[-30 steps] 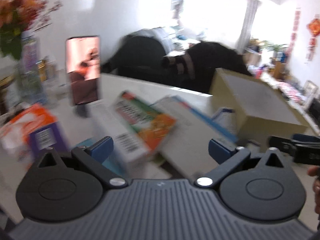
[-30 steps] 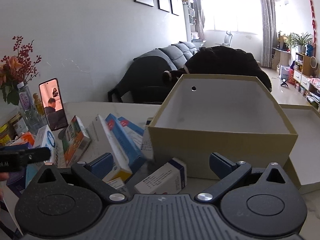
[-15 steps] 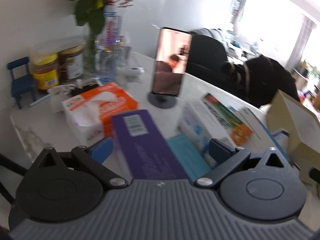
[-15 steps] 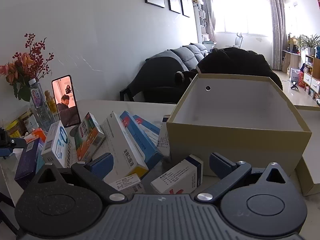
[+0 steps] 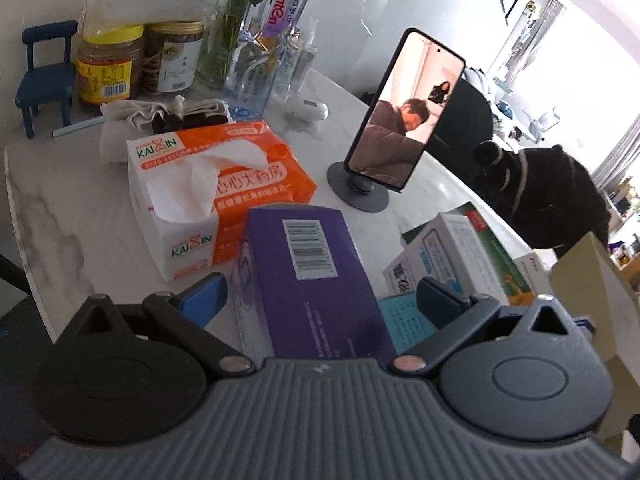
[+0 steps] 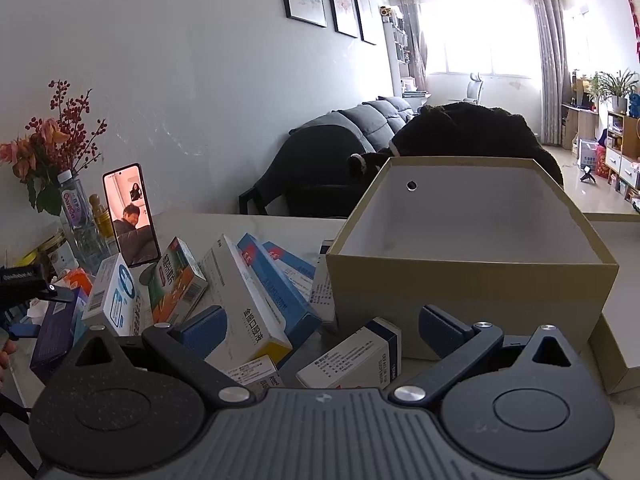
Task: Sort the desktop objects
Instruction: 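Lower the left tool onto the purple medicine box and close around it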
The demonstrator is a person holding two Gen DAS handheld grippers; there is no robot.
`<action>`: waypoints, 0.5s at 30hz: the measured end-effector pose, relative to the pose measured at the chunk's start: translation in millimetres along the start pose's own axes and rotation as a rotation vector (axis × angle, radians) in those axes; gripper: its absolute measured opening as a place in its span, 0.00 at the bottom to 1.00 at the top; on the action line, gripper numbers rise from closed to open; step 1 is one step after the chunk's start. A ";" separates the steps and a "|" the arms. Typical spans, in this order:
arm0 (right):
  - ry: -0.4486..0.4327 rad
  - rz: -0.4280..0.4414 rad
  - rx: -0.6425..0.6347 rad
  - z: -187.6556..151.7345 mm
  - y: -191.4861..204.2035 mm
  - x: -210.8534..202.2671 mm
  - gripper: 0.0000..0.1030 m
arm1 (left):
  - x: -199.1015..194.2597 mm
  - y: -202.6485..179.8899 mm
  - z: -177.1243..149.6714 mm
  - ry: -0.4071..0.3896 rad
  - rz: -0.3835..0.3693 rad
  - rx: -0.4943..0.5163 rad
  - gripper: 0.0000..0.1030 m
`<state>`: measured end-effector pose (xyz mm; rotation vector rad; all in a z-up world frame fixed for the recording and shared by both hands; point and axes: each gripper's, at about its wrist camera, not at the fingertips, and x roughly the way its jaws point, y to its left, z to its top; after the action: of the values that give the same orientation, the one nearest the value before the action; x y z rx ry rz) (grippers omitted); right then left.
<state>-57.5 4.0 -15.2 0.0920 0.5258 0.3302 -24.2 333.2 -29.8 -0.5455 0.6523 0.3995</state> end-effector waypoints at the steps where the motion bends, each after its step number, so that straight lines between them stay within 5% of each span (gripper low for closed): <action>1: 0.002 0.002 0.002 -0.5 -0.6 0.7 0.99 | 1.6 -0.2 -0.3 -0.001 0.007 0.001 0.93; 4: 0.005 0.005 0.001 -1.4 -1.2 1.5 0.99 | 6.9 1.4 -1.1 0.001 0.028 -0.005 0.78; 15: 0.006 0.011 0.011 -2.2 -4.9 0.6 0.99 | 5.6 0.8 3.8 0.004 0.027 0.076 0.69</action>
<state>-56.7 -0.5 -18.3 0.1050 0.5335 0.3388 -18.8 337.1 -31.2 -0.4664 0.6767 0.3972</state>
